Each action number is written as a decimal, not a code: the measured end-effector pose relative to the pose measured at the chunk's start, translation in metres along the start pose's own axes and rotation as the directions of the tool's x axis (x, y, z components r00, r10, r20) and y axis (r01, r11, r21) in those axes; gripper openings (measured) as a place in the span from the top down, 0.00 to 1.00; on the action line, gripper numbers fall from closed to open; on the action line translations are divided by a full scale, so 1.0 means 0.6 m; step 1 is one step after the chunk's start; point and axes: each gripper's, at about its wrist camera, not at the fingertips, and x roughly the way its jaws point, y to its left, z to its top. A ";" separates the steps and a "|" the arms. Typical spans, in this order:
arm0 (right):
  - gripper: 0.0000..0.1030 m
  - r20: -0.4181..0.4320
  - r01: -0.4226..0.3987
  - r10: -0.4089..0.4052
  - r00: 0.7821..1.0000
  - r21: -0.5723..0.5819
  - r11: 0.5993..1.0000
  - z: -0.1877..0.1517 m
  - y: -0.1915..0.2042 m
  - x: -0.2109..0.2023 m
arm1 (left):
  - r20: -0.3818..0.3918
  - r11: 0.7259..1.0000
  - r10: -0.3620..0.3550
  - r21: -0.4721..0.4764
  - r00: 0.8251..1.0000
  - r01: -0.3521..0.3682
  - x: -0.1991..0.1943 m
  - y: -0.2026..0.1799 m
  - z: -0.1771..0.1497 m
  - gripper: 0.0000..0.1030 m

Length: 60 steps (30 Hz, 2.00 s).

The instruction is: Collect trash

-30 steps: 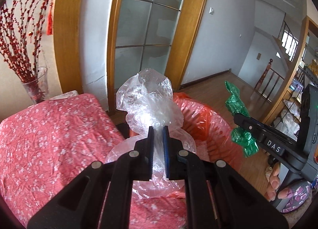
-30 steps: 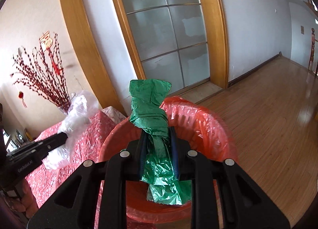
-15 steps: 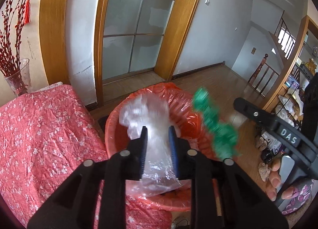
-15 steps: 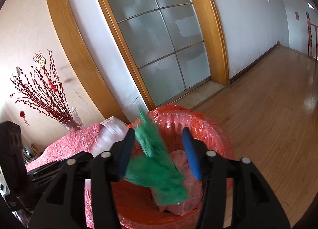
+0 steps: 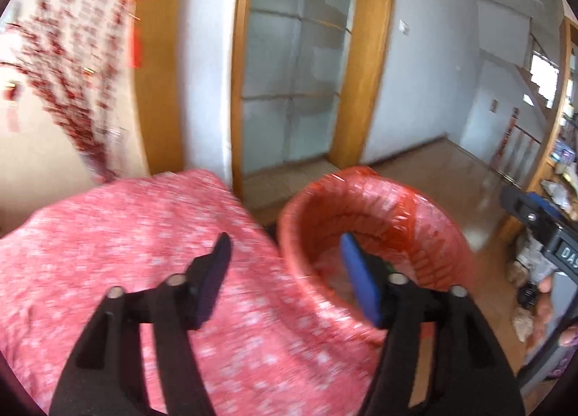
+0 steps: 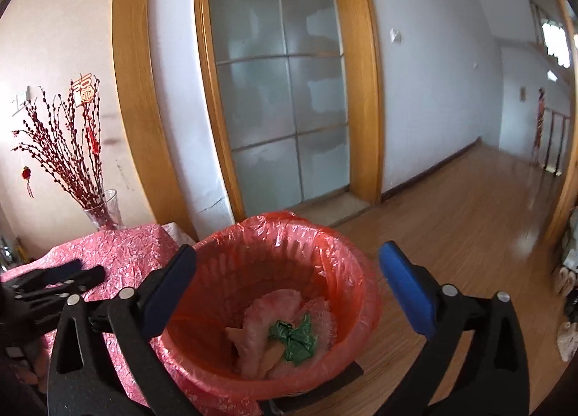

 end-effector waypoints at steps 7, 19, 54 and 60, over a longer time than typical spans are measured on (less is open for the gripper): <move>0.02 0.002 0.009 -0.009 1.000 -0.057 0.998 -0.035 0.057 -0.062 | 0.117 0.975 0.223 -0.022 0.968 -0.222 -0.114 0.054 -0.052 0.12; 0.02 -0.036 -0.041 0.038 0.999 -0.084 0.996 -0.089 0.116 -0.141 | 0.172 0.929 0.369 -0.059 0.913 -0.365 -0.240 0.082 -0.120 0.04; 0.02 -0.022 0.066 -0.068 0.997 -0.089 0.994 -0.145 0.127 -0.213 | 0.145 0.921 0.383 -0.133 0.912 -0.366 -0.316 0.056 -0.180 0.04; 0.02 -0.024 0.059 -0.061 0.998 -0.089 0.994 -0.149 0.124 -0.221 | 0.140 0.922 0.379 -0.137 0.915 -0.361 -0.321 0.050 -0.188 0.04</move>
